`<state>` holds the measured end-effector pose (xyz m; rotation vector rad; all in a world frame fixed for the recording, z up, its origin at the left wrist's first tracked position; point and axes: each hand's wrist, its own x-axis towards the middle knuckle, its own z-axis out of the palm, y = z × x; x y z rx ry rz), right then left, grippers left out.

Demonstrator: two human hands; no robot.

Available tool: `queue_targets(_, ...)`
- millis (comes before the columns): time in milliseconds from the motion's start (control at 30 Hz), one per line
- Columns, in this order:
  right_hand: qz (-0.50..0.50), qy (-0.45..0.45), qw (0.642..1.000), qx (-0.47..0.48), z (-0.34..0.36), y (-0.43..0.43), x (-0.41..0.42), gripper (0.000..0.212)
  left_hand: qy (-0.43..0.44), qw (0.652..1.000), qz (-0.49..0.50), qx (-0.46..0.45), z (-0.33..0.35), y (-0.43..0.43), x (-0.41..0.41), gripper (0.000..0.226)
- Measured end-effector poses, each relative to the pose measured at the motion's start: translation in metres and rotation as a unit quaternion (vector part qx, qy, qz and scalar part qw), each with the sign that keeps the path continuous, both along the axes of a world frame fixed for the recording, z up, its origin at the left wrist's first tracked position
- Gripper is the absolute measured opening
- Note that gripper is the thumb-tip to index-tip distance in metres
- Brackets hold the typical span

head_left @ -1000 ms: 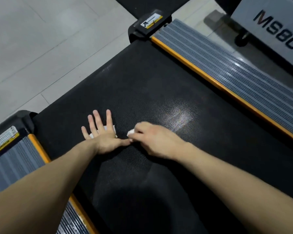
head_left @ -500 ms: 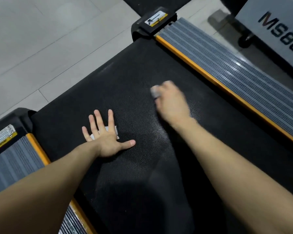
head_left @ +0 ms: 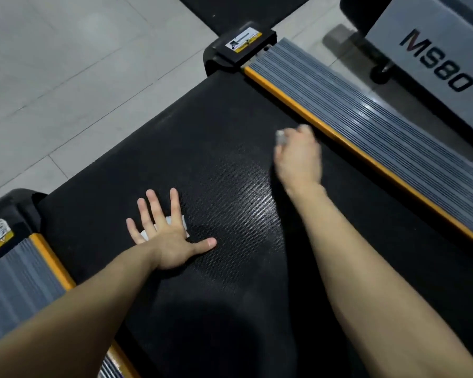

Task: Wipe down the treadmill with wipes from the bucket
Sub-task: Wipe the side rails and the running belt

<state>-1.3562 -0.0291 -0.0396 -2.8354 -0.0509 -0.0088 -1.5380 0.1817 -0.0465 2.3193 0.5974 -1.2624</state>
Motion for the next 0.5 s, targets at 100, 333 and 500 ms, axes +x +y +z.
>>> queue_targets(100,-0.138,-0.033,0.990,0.018,0.002,-0.020,-0.009,0.030,0.001,1.000,0.000,-0.004,-0.001,0.001,0.000,0.145)
queue_targets(333,0.164,0.067,0.984,0.028,-0.012,0.106,0.039,0.019,0.000,1.000,-0.002,0.005,0.000,0.001,-0.003,0.146)
queue_targets(500,-0.033,-0.010,0.997,0.066,-0.020,-0.005,0.019,0.029,-0.004,1.000,-0.003,0.000,0.000,0.001,-0.005,0.145)
